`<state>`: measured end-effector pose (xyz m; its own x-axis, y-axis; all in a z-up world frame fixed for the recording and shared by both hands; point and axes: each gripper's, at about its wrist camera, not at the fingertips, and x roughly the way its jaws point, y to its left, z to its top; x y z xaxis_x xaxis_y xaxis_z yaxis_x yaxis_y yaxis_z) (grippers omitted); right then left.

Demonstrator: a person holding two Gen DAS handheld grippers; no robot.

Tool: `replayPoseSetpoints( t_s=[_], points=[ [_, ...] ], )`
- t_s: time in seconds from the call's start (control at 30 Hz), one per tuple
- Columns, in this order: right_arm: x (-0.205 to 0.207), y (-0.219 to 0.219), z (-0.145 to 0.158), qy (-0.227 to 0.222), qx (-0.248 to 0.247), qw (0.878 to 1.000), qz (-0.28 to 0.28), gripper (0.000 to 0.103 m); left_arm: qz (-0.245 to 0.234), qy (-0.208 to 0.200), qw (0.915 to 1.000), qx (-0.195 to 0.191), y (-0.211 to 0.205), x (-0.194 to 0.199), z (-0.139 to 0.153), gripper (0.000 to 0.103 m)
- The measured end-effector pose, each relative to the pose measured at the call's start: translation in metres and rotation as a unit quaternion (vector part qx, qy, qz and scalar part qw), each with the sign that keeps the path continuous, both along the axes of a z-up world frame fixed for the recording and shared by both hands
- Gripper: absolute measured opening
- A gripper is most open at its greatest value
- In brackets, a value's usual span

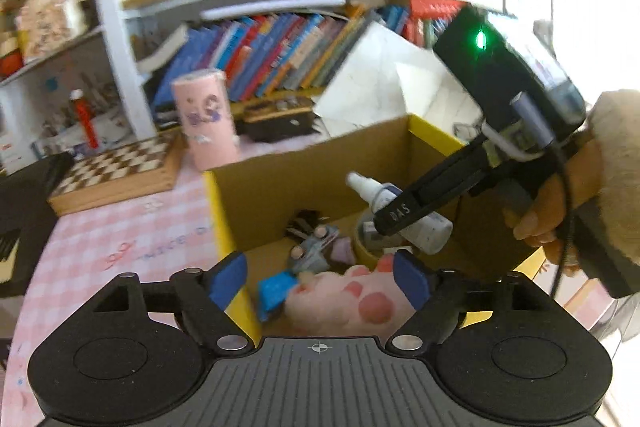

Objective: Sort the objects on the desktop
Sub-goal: 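Lower the toy truck and spray bottle into the yellow box and open both tools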

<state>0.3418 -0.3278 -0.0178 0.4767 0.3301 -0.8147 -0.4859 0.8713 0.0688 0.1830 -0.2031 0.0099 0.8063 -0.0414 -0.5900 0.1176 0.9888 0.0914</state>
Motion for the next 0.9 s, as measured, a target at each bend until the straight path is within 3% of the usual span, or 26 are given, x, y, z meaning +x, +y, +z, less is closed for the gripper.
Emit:
replayPoseSetpoints(
  t_s=[0.4, 0.57, 0.63, 0.9],
  points=[
    [0.000, 0.014, -0.004, -0.014, -0.033, 0.999, 0.010, 0.030, 0.121, 0.012, 0.9917, -0.041, 0.057, -0.055, -0.004, 0.084],
    [-0.007, 0.016, 0.000, -0.042, -0.033, 0.999, 0.009, 0.031, 0.141, 0.003, 0.9891, -0.043, 0.069, -0.072, -0.001, 0.084],
    [-0.012, 0.014, 0.006, -0.061, -0.024, 0.998, -0.002, 0.042, 0.148, -0.001, 0.9881, -0.042, 0.076, -0.078, 0.000, 0.084],
    [-0.066, 0.003, 0.042, -0.126, 0.015, 0.990, -0.059, 0.042, 0.160, -0.010, 0.9858, -0.049, 0.101, -0.104, 0.001, 0.087]
  ],
)
